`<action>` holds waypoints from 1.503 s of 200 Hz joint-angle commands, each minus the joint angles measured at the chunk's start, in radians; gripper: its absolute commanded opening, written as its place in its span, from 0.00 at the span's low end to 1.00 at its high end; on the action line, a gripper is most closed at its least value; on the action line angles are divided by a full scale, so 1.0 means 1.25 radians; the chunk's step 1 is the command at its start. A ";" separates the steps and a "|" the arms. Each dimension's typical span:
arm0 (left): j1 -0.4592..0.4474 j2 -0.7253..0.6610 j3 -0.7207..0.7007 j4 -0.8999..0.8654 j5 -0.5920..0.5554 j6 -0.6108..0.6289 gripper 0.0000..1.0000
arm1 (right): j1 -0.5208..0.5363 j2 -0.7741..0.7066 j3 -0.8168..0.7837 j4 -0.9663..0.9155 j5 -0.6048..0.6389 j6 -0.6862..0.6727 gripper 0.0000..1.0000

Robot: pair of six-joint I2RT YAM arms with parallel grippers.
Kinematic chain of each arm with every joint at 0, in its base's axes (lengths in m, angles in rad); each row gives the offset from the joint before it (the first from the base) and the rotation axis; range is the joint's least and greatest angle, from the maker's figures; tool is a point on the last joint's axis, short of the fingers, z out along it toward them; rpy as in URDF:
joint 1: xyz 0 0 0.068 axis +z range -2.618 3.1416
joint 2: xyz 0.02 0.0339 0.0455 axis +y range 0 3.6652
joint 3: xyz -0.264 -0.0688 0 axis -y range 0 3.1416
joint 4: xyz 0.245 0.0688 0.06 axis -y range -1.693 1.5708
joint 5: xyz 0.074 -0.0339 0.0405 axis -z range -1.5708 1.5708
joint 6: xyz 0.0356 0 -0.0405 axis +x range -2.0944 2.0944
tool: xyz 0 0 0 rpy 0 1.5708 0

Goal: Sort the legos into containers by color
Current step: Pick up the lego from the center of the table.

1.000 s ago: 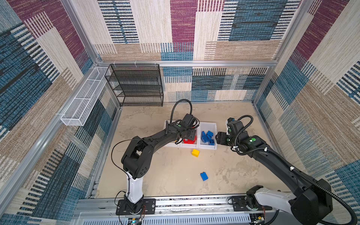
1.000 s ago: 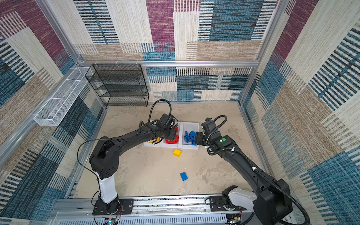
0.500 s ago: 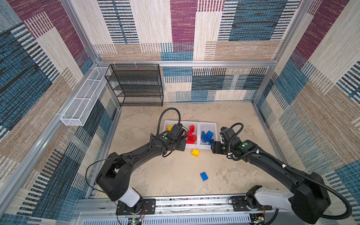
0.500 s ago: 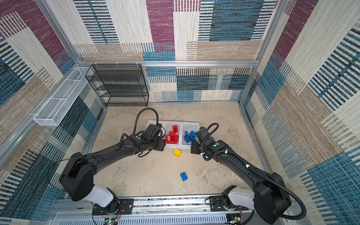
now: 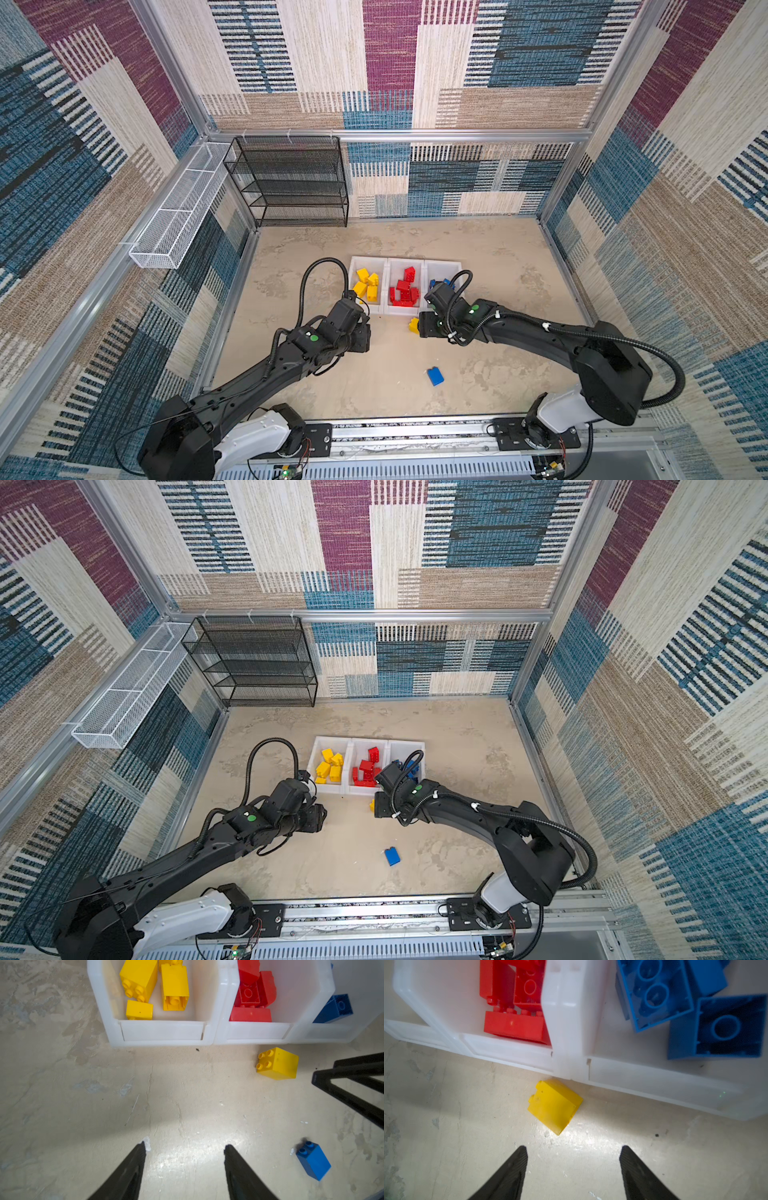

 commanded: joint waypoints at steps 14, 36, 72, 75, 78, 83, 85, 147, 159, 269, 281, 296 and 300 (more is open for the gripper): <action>-0.001 -0.053 -0.032 -0.011 0.011 -0.047 0.64 | 0.004 0.054 0.033 0.038 0.026 0.039 0.73; -0.001 -0.070 -0.045 -0.018 0.011 -0.052 0.64 | 0.007 0.094 0.065 0.037 0.030 0.044 0.73; -0.001 -0.078 -0.054 -0.019 0.025 -0.058 0.64 | 0.009 0.148 0.105 0.038 0.028 0.048 0.73; -0.002 -0.080 -0.055 -0.019 0.027 -0.059 0.64 | 0.009 0.152 0.107 0.037 0.029 0.049 0.73; -0.002 -0.080 -0.056 -0.019 0.027 -0.059 0.64 | 0.009 0.156 0.109 0.037 0.029 0.050 0.73; -0.002 -0.080 -0.056 -0.019 0.028 -0.061 0.64 | 0.009 0.161 0.110 0.035 0.029 0.051 0.73; -0.002 -0.080 -0.056 -0.019 0.028 -0.061 0.64 | 0.009 0.163 0.112 0.034 0.029 0.051 0.73; -0.004 -0.088 -0.066 -0.019 0.027 -0.064 0.64 | 0.009 0.155 0.081 0.025 0.036 0.069 0.57; -0.004 -0.086 -0.067 -0.017 0.027 -0.067 0.64 | 0.010 0.151 0.077 0.026 0.033 0.068 0.53; -0.004 -0.135 -0.080 -0.038 0.002 -0.079 0.64 | 0.071 0.131 0.213 -0.002 0.008 0.006 0.40; -0.003 -0.138 -0.080 -0.040 0.000 -0.077 0.64 | 0.074 0.154 0.272 -0.006 0.000 -0.024 0.41; -0.004 -0.141 -0.080 -0.043 -0.002 -0.079 0.64 | 0.074 0.198 0.364 -0.017 0.005 -0.068 0.41; -0.004 -0.143 -0.081 -0.044 -0.001 -0.079 0.64 | 0.074 0.214 0.392 -0.021 0.007 -0.080 0.41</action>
